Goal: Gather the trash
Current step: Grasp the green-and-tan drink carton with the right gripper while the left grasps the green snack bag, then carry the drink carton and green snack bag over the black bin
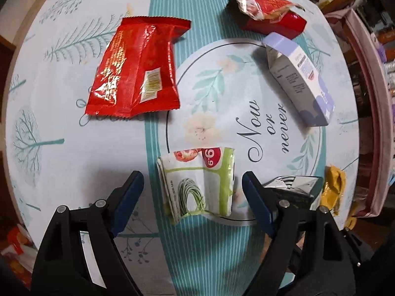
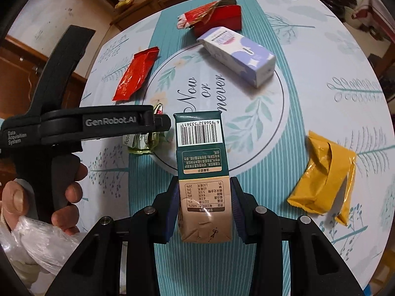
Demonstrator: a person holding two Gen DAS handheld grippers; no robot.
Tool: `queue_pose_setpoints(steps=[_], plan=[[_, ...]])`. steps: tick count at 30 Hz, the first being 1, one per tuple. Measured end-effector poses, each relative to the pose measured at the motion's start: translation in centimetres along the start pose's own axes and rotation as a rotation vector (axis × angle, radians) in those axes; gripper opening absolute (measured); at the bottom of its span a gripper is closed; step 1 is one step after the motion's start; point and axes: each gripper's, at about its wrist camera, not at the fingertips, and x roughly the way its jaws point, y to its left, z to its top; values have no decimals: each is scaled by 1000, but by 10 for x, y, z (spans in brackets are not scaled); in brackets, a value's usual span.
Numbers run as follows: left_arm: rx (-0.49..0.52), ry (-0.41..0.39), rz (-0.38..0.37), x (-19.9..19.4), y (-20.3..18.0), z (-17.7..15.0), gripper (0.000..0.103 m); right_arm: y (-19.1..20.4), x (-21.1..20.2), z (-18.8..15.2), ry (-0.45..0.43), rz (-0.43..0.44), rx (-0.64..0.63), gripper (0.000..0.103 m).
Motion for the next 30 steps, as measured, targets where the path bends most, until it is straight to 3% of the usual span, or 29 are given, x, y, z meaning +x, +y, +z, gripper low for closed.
queue_pose_setpoints(steps=[2, 3, 4, 7, 18, 23, 30], plan=[[24, -12, 31, -1, -8, 0, 61, -1, -1, -2, -4, 1, 8, 39], [39, -21, 38, -3, -12, -1, 45, -1, -2, -2, -6, 2, 11, 39], [49, -22, 30, -5, -15, -2, 36, -2, -3, -4, -9, 3, 17, 39], [56, -30, 12, -11, -20, -6, 25, -3, -4, -7, -14, 4, 25, 39], [109, -114, -48, -77, -12, -70, 19, -5, -41, -44, -74, 59, 50, 39], [126, -150, -76, -119, -2, -121, 19, -4, -77, -87, -115, 121, 63, 39], [139, -220, -112, -164, -35, -219, 19, -6, -127, -170, -158, 202, 31, 39]])
